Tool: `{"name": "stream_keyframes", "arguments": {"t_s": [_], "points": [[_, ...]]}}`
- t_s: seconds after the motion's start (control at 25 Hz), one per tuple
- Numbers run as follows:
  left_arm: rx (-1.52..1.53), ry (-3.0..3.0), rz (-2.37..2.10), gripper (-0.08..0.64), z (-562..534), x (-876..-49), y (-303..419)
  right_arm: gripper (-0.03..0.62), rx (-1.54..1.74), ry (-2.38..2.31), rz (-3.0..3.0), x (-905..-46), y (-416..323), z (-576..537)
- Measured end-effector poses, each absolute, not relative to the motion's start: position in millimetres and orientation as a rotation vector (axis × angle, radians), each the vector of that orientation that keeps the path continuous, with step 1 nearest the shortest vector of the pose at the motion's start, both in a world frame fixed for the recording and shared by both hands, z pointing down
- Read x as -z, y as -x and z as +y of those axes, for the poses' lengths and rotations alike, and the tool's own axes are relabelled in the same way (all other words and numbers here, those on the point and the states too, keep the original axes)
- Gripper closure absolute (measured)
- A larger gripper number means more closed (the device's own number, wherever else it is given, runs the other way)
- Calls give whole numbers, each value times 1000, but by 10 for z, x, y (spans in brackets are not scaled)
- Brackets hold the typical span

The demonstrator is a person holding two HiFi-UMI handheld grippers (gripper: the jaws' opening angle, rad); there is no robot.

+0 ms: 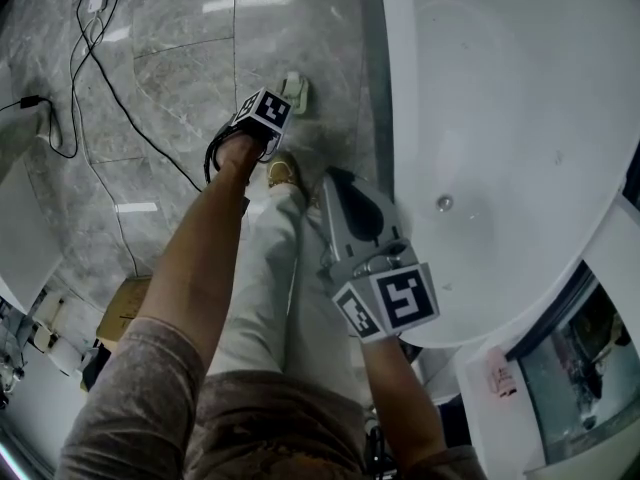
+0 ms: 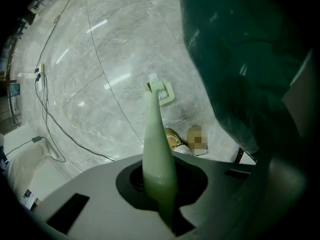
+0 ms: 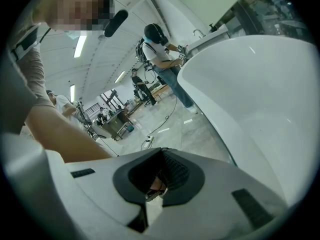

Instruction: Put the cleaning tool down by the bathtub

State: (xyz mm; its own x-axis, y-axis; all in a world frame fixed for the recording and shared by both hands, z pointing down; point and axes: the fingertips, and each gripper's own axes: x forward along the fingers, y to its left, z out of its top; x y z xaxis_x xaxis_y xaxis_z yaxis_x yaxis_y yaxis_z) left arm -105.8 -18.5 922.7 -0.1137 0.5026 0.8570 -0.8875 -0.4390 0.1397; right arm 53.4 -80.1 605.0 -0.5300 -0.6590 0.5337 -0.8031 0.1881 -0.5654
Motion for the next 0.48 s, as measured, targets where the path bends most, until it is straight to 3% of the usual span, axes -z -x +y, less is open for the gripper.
{"name": "stream_keyframes", "arguments": {"t_s": [0.24, 0.48], "points": [[-1716, -1158, -555, 552, -218, -9237, 1003, 592, -1260, -1419, -2285, -6046, -536, -779], [-1651, -1229, -589, 488, -295, -9147, 895, 592, -1253, -1418, -2288, -5985, -546, -782]]}}
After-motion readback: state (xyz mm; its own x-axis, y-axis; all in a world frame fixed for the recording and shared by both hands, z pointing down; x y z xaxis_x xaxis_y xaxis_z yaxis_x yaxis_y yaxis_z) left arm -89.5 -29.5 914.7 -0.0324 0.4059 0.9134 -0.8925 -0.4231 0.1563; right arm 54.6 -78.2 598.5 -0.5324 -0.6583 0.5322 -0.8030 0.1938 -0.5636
